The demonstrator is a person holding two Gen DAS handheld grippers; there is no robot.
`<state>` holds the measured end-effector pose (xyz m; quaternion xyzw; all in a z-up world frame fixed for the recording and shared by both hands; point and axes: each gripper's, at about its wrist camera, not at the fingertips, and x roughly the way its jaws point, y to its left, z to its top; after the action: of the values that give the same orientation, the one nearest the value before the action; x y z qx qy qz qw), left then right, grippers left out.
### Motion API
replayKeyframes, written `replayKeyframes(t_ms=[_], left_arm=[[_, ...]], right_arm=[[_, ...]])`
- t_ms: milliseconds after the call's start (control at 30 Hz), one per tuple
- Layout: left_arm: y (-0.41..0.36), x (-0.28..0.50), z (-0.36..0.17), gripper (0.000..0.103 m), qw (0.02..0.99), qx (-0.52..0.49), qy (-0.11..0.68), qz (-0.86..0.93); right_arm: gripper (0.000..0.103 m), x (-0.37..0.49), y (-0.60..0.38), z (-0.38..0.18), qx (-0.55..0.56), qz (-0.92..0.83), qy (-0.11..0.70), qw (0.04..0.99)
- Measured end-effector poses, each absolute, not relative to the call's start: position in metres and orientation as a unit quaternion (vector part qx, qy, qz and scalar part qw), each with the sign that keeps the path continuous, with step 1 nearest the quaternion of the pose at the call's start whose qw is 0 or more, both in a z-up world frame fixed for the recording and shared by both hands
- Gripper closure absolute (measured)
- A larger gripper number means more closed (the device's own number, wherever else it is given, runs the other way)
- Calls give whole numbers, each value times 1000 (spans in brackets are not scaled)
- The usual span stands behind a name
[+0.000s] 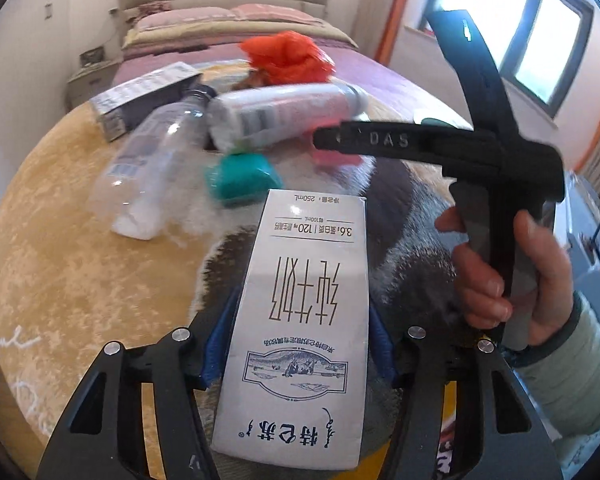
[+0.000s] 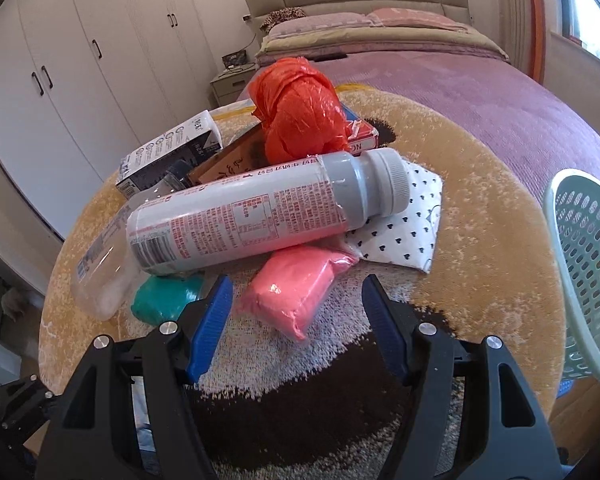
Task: Collect trash
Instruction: 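Grasp the white milk carton with the left gripper while the right gripper grasps the pink clay bag, then carry carton and pink bag over the wastebasket and release both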
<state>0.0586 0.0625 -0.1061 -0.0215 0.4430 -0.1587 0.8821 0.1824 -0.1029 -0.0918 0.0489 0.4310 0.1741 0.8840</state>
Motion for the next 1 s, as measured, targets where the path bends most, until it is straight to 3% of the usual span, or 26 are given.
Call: replayKeyframes(t_ms=[100,200,300,1000], left_arm=[[64,56,-104,47,886,-25,440,-147],[62,61,-104,47,886,-33,437,-149],[62,65,-102,47,888,-36,434,-148],[-12,124,-58,47,901,-42,378,-207]], right_arm=[[41,188,-98,-98,40,162,440,882],[59,190,-96,-100,37,177,446,877],[64,185,-98,-99,23,175,439,881],[65,142,-216,-51,58,115,376,917]])
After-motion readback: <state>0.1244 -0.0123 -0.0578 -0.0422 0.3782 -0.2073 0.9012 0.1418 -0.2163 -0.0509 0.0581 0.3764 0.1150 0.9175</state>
